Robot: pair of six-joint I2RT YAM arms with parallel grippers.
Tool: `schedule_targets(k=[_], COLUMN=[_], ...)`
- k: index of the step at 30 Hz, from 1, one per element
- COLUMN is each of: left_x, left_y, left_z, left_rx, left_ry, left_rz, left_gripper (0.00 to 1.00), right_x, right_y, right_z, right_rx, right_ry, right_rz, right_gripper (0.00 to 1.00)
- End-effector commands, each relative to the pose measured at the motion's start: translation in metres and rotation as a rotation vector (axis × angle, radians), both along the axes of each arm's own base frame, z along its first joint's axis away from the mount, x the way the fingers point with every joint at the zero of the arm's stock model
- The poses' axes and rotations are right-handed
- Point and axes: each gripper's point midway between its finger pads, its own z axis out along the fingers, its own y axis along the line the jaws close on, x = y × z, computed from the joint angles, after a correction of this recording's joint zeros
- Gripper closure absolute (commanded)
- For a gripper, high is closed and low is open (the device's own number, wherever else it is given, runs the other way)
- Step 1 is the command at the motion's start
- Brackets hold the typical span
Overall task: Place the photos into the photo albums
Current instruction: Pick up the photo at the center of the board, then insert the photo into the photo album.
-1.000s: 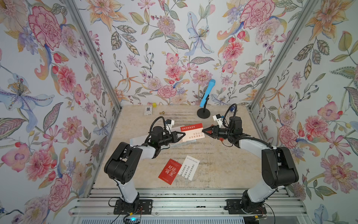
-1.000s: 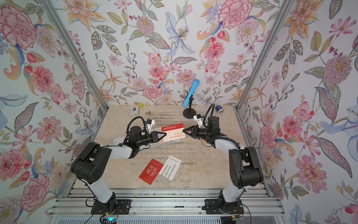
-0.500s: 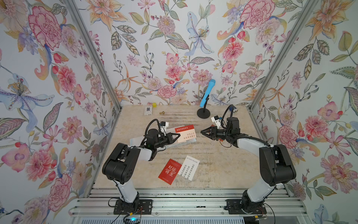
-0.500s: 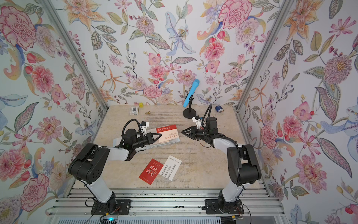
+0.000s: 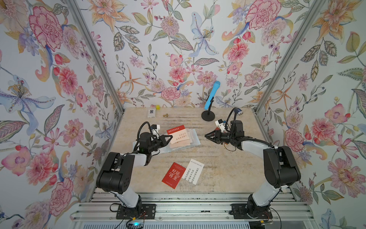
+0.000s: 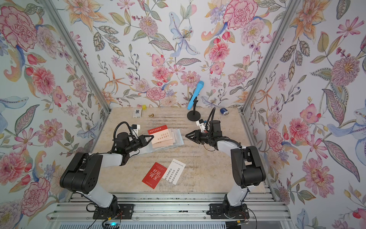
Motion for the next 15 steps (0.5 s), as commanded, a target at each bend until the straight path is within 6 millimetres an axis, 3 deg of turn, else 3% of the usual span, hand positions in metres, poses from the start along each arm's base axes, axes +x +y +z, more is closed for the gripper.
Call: schedule_targets(k=[1, 12, 13, 15], left_x=[-0.002, -0.006, -0.007, -0.007], left_y=[0.012, 0.050, 0.054, 0.063], left_z=[0.005, -0.003, 0.006, 0.003], left_rx=[0.004, 0.004, 0.010, 0.028], left_ry=[-0.023, 0.012, -0.012, 0.001], left_rz=[0.003, 0.067, 0.076, 0.098], left_gripper=[1.00, 1.00, 1.00, 1.00], right_x=[0.006, 0.015, 0.014, 0.015], right_y=[0.001, -0.003, -0.002, -0.003], right_z=[-0.009, -0.036, -0.038, -0.043], right_rx=[-0.039, -0.078, -0.080, -0.089], right_ry=[0.003, 0.089, 0.096, 0.109], right_rz=[-0.007, -0.063, -0.064, -0.071], right_gripper=[0.64, 0.64, 0.64, 0.64])
